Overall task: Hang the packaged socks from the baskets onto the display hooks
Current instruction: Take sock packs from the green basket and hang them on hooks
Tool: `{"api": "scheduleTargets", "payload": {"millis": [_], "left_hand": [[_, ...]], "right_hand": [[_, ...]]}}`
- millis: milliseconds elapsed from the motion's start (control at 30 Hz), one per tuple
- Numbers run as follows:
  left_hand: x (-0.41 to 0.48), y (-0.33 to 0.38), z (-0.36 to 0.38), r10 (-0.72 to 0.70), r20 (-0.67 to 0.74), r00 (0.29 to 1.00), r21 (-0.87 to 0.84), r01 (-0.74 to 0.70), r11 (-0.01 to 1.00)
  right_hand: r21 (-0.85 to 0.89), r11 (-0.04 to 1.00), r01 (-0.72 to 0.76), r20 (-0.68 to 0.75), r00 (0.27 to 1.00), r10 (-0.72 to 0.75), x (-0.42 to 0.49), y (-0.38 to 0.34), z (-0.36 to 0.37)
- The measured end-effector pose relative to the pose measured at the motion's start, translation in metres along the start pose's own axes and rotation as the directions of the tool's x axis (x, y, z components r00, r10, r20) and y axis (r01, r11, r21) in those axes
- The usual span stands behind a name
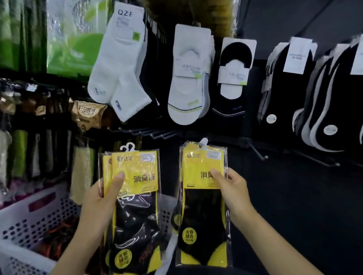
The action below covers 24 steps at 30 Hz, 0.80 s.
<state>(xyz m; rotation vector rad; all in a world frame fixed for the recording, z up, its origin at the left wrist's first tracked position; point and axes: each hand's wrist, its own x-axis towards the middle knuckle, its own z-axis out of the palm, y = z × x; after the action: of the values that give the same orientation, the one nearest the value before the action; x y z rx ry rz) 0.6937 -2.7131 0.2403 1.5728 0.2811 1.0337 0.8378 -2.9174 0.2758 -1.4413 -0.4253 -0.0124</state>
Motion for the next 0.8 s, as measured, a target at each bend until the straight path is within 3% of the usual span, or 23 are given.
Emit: {"api": "scheduleTargets", "payload": {"millis": [233, 533, 633, 700, 800], "left_hand": [[-0.002, -0.004, 0.003, -0.024, 0.006, 1.0, -0.045, 0.024, 0.999], [-0.013, -0.014, 0.02, -0.082, 0.087, 0.993, -0.07, 0.089, 0.994], [-0.017, -0.016, 0.027, -0.11, 0.115, 0.987, -0.094, 0.121, 0.988], [-0.019, -0.017, 0.032, -0.129, 0.142, 0.981, -0.113, 0.145, 0.983], [-0.024, -0.016, 0.041, -0.145, 0.179, 0.973, -0.132, 0.169, 0.977]], "right_hand": [[0.04, 0.994, -0.1, -0.166, 0.981, 0.105, 0.033, 0.022, 0.016], [0.031, 0.983, -0.183, -0.498, 0.85, 0.174, 0.045, 0.048, 0.021], [0.049, 0.989, -0.138, -0.377, 0.915, 0.146, 0.021, 0.048, 0.018], [0.059, 0.989, -0.138, -0.165, 0.975, 0.146, -0.003, 0.046, 0.018], [0.01, 0.992, -0.128, 0.122, 0.984, 0.126, -0.036, 0.042, 0.021]]}}
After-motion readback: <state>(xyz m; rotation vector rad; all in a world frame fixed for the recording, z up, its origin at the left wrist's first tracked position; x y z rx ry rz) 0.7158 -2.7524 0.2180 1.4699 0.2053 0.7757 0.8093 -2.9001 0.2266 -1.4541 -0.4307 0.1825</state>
